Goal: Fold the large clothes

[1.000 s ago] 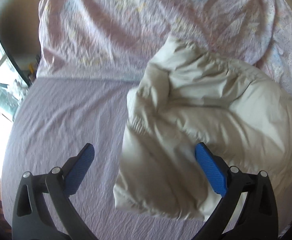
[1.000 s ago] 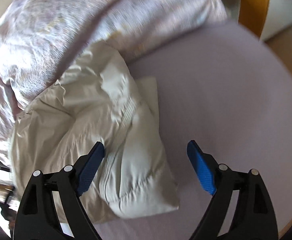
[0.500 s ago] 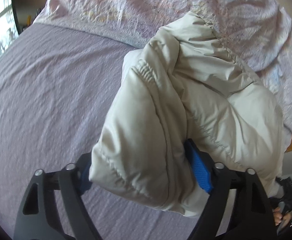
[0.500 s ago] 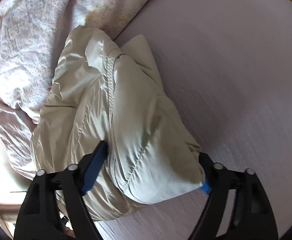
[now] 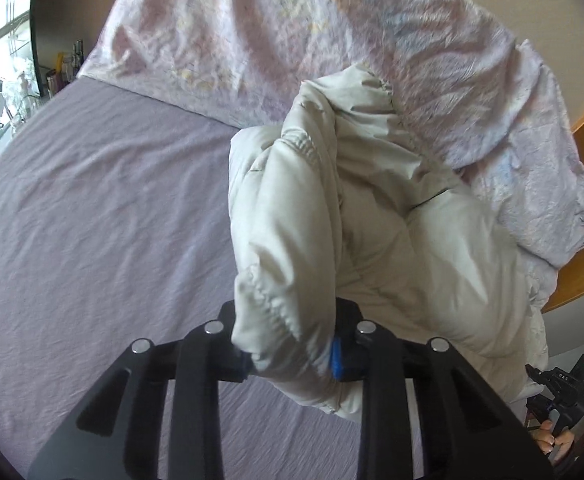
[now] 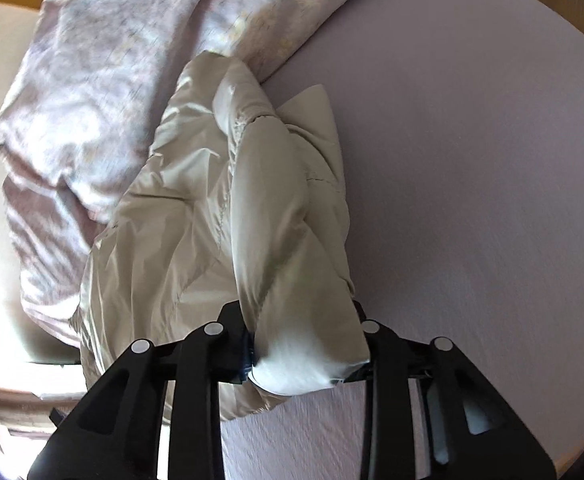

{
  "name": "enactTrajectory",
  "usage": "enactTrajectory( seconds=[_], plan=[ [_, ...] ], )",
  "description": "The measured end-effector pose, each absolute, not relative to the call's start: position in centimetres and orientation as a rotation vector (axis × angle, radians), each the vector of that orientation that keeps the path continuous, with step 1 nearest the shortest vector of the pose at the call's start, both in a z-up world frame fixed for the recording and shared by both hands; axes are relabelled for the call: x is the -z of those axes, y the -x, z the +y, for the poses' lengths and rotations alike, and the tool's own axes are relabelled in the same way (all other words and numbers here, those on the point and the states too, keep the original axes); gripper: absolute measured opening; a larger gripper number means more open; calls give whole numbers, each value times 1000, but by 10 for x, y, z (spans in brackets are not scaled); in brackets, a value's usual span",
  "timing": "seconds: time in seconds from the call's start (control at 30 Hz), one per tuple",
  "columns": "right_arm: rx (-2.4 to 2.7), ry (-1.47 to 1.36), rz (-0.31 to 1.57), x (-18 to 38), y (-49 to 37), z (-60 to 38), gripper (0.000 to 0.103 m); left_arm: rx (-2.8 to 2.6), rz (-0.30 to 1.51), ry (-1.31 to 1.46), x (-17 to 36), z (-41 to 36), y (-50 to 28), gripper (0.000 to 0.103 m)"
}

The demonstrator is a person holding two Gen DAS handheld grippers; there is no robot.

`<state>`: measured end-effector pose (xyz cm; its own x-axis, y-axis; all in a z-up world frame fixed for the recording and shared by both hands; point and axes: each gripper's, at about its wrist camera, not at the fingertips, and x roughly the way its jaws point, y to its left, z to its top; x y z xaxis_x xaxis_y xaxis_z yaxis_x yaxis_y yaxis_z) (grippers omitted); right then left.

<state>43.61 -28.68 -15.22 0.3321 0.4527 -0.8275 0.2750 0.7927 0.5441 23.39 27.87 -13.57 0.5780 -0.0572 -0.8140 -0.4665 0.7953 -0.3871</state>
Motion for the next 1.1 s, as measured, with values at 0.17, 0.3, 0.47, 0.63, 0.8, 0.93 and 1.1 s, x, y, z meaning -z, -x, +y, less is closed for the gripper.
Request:
enactTrajectory(
  seconds=[0.17,0.3,0.47,0.63,0.8,0.93,1.1],
  plan=[
    [-208,-697,1300,159,-390,-279,30,-276,953,620,127,286,-190,28],
    [-236,-717,1321,166,-355,-275,30,-303,985,611,130,295,-153,28],
    [-240,-690,1327,155,-337,-277,32,-318,1009,562,131,289,-128,31],
    [-154,-514,1309,133,-346,-268,46,-377,1025,523,135,286,-122,44],
    [-43,-240,1172,97,-351,-252,51,-400,1027,554,138,290,-114,61],
    [-78,-183,1101,73,-359,-232,52,-396,1029,586,142,295,-109,71],
    [-239,-152,1093,64,-372,-177,52,-384,1054,585,146,292,-113,75]
  ],
)
